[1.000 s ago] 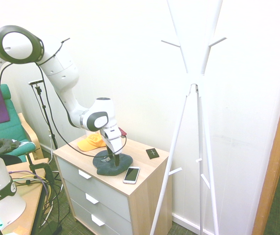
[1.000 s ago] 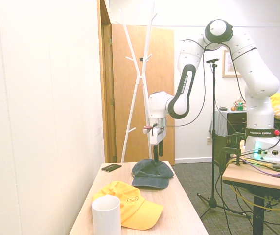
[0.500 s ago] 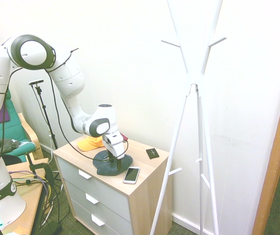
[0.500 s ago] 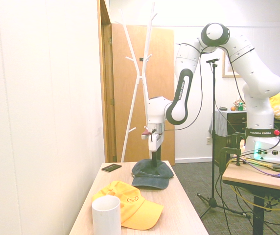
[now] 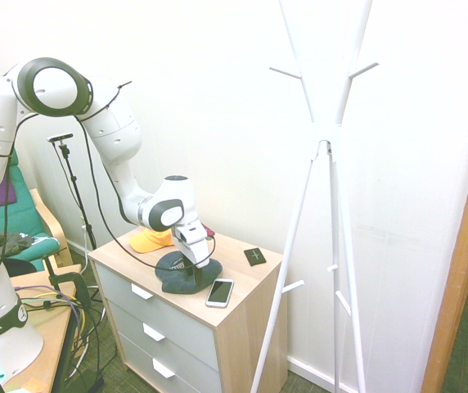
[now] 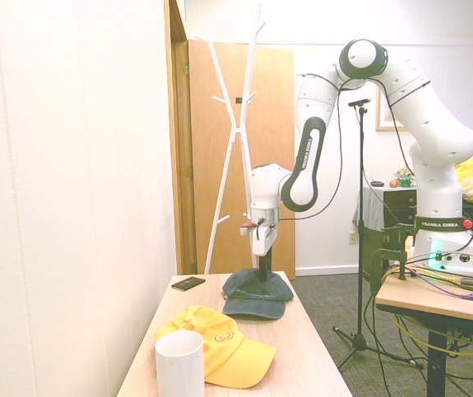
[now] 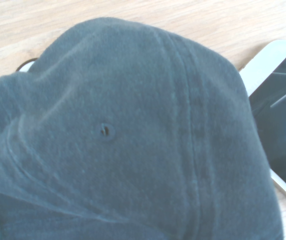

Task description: Hang the cap

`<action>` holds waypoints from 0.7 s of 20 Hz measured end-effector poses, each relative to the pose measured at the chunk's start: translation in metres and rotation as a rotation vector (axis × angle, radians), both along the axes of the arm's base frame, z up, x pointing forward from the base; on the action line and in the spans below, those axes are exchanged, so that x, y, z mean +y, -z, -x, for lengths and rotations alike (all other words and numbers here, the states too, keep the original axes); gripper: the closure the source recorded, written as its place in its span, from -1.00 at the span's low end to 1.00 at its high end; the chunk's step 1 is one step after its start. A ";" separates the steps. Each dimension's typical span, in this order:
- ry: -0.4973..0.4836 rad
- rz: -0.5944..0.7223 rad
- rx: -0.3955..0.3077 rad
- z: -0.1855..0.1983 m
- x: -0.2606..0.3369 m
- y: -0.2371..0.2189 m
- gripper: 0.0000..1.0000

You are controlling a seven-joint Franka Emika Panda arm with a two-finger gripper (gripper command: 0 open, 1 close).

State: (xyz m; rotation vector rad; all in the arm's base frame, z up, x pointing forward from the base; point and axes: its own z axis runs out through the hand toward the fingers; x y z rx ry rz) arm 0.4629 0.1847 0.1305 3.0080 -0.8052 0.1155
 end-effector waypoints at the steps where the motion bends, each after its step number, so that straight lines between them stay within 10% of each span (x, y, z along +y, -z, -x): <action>1: 0.000 0.000 0.000 0.000 0.000 0.000 1.00; 14: 0.004 -0.012 -0.007 0.002 0.002 -0.001 1.00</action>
